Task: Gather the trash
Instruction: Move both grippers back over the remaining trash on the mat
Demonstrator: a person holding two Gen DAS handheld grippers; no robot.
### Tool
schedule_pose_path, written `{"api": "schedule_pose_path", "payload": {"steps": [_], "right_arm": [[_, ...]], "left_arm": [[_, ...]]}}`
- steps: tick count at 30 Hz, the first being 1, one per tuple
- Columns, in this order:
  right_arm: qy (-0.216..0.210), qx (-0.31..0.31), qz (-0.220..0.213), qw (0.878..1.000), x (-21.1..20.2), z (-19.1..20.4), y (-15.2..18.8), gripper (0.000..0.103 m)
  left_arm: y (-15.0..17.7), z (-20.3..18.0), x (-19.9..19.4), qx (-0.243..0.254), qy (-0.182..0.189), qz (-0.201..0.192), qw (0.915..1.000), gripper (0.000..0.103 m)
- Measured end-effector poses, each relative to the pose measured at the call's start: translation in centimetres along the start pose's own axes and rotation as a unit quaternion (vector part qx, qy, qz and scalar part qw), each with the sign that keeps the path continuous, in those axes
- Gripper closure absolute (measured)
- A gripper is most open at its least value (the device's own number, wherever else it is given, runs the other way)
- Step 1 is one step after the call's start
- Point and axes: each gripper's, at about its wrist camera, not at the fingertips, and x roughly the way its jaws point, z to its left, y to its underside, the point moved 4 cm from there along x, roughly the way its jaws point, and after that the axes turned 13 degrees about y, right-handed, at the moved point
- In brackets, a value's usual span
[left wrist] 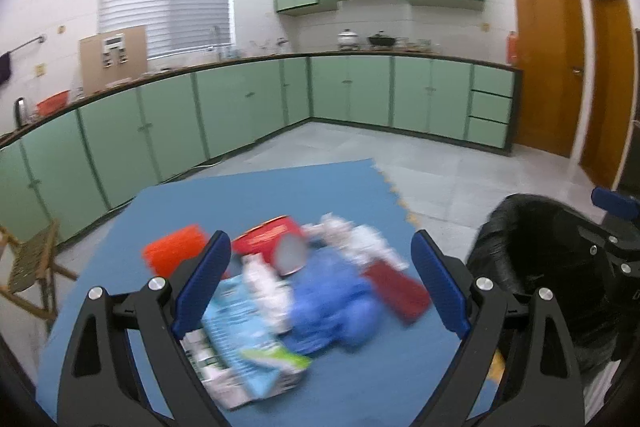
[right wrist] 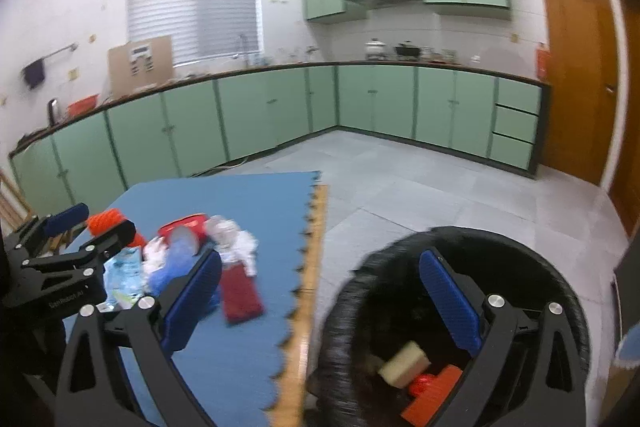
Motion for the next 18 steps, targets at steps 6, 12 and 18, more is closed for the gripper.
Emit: {"api": "schedule_pose_path", "payload": {"steps": [6, 12, 18], "right_arm": [[-0.035, -0.024, 0.014, 0.999, 1.8, 4.8, 0.6, 0.006], [-0.047, -0.052, 0.029, 0.997, 4.0, 8.3, 2.0, 0.007], [-0.049, -0.069, 0.068, 0.994, 7.0, 9.7, 3.6, 0.017]], "left_arm": [[1.6, 4.4, -1.2, -0.023, -0.039, 0.011, 0.9989, 0.014], [3.1, 7.0, -1.2, -0.041, -0.056, 0.024, 0.9973, 0.015], [4.4, 7.8, -0.7, -0.054, -0.06, 0.036, 0.9961, 0.016]]}}
